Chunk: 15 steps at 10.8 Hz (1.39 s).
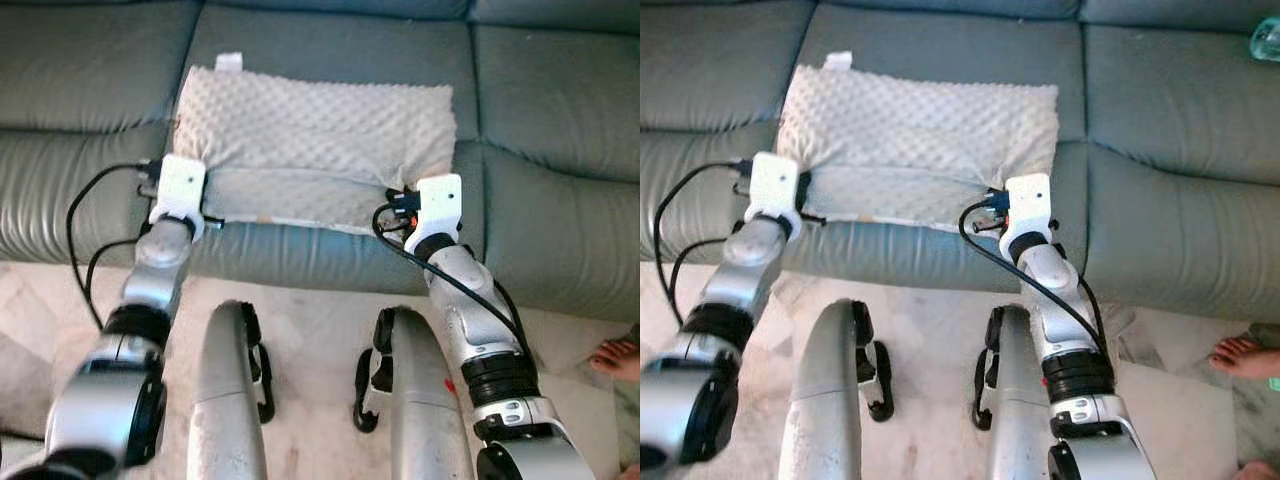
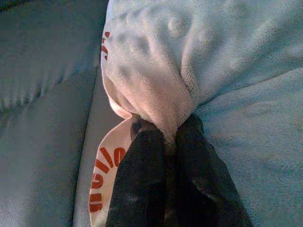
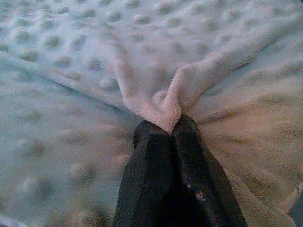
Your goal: Move the pillow to the sofa
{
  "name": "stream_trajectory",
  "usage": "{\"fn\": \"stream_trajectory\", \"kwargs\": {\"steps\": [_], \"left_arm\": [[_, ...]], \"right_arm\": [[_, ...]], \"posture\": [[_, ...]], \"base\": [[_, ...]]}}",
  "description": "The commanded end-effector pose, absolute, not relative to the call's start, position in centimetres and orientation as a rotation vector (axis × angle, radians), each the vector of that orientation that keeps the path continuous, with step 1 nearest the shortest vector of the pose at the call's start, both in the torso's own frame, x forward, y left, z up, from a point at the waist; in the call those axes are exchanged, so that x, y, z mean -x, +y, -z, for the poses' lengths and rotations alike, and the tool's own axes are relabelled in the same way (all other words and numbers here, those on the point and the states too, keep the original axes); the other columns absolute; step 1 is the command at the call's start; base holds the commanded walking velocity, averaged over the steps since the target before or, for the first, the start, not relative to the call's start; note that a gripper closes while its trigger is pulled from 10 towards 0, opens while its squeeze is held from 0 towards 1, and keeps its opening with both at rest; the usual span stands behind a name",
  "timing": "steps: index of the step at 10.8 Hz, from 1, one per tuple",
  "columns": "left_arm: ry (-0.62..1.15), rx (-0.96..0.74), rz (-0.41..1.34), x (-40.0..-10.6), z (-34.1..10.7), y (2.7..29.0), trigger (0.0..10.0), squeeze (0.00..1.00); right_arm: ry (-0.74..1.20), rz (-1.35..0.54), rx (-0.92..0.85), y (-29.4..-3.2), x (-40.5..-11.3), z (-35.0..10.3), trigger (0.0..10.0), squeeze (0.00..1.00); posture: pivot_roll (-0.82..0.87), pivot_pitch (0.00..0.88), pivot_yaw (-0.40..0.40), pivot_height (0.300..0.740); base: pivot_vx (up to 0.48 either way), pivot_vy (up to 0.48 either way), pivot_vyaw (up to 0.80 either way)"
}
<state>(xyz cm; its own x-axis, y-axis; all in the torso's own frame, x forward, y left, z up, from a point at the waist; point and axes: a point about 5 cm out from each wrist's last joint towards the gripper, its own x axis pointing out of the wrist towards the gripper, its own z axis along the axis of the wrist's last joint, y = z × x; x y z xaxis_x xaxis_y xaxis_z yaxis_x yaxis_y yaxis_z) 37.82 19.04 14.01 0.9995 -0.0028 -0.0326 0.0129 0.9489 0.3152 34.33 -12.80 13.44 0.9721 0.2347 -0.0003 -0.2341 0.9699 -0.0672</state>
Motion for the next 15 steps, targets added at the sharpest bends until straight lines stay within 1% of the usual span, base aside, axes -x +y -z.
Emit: {"fn": "stream_trajectory", "kwargs": {"steps": [1, 2, 3, 4, 7, 8, 11, 13, 15], "left_arm": [[0.095, -0.344, 0.021, -37.3, -12.3, 19.1, 10.0, 0.0], [0.084, -0.338, 0.007, -37.4, -12.4, 19.2, 10.0, 0.0], [0.085, -0.339, -0.003, -37.4, -12.3, 19.4, 10.0, 0.29], [0.082, -0.319, -0.006, -37.4, -12.3, 19.4, 10.0, 1.0], [0.066, -0.299, -0.013, -37.8, -12.7, 19.2, 10.0, 1.0], [0.015, -0.288, -0.011, -37.9, -13.5, 19.3, 10.0, 1.0], [0.0, -0.301, -0.017, -38.1, -14.1, 19.6, 10.0, 1.0], [-0.005, -0.326, -0.022, -38.0, -14.2, 20.0, 10.0, 1.0], [-0.014, -0.338, -0.025, -37.9, -14.6, 20.7, 10.0, 1.0]], "right_arm": [[0.099, -0.232, 0.073, -12.9, -33.7, -10.8, 10.0, 0.0], [0.097, -0.219, 0.065, -13.4, -33.9, -10.6, 10.0, 0.0], [0.096, -0.209, 0.051, -13.8, -34.0, -10.6, 10.0, 0.98], [0.092, -0.199, 0.065, -14.0, -34.2, -10.7, 10.0, 1.0], [0.063, -0.182, 0.077, -14.3, -35.0, -11.3, 10.0, 1.0], [0.039, -0.167, 0.088, -14.6, -35.4, -11.8, 10.0, 1.0], [0.015, -0.142, 0.089, -15.6, -35.4, -12.1, 10.0, 1.0], [0.011, -0.145, 0.088, -15.6, -35.3, -12.0, 10.0, 1.0], [-0.036, -0.156, 0.075, -15.1, -35.4, -12.8, 10.0, 1.0]], "posture": [[0.04, 0.528, 0.028, 0.603], [0.04, 0.525, 0.028, 0.603], [0.04, 0.523, 0.026, 0.603], [0.03, 0.511, 0.018, 0.603], [0.03, 0.488, 0.006, 0.603], [0.03, 0.479, 0.004, 0.603], [0.03, 0.448, -0.003, 0.603], [0.03, 0.438, -0.006, 0.603], [0.03, 0.418, -0.011, 0.603]], "base": [[0.0, 0.0, 0.0], [0.0, 0.0, 0.0], [0.0, 0.0, 0.0], [0.0, 0.0, 0.0], [0.0, 0.0, 0.0], [0.0, 0.0, 0.0], [0.0, 0.0, 0.0], [0.0, 0.0, 0.0], [0.0, 0.0, 0.0]]}}
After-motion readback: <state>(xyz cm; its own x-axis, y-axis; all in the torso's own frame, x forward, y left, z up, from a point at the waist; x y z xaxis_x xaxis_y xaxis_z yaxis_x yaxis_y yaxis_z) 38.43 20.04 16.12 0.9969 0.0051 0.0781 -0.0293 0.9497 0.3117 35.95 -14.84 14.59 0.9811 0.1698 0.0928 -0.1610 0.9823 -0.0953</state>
